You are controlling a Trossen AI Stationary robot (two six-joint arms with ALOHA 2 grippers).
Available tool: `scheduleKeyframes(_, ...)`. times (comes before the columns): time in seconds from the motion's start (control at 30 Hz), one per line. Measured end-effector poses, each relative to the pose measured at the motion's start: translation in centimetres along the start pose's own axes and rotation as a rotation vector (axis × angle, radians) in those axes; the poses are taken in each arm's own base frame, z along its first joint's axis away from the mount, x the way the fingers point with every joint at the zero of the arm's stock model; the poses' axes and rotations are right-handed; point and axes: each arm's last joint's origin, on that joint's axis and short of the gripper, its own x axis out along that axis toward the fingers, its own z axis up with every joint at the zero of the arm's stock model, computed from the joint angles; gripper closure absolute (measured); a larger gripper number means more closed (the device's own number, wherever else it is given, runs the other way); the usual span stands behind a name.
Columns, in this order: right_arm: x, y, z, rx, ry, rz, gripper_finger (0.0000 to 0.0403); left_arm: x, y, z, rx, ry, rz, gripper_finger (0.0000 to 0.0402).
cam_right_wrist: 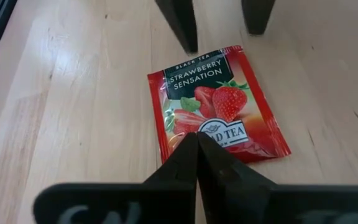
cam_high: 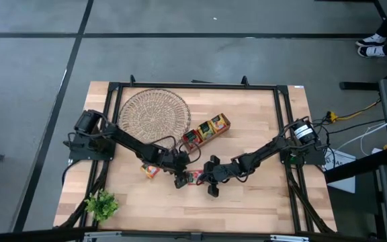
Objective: Pick & Place Tea
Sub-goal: Put the red tea bag into the left section of the wooden organizer
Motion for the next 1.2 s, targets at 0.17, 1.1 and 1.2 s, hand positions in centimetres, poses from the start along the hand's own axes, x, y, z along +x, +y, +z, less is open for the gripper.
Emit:
scheduleKeyframes(0.17,0.1,-0.2,0.1,0.002,-0.004,0.001,0.0397,1.3,0.3,-0.6,0.009,0.023,0.016,0.0189)
scheduleKeyframes(1.1,0.2,-0.8,0.9,0.036,-0.065,0.001,0.0394,1.9,-0.5,-2.0,0.068,0.041,0.012,0.0317)
scheduleKeyframes(1.2,0.2,-0.9,1.0,0.044,-0.066,0.000,0.0397,1.9,-0.7,-2.1,0.069,0.047,0.004,0.0346)
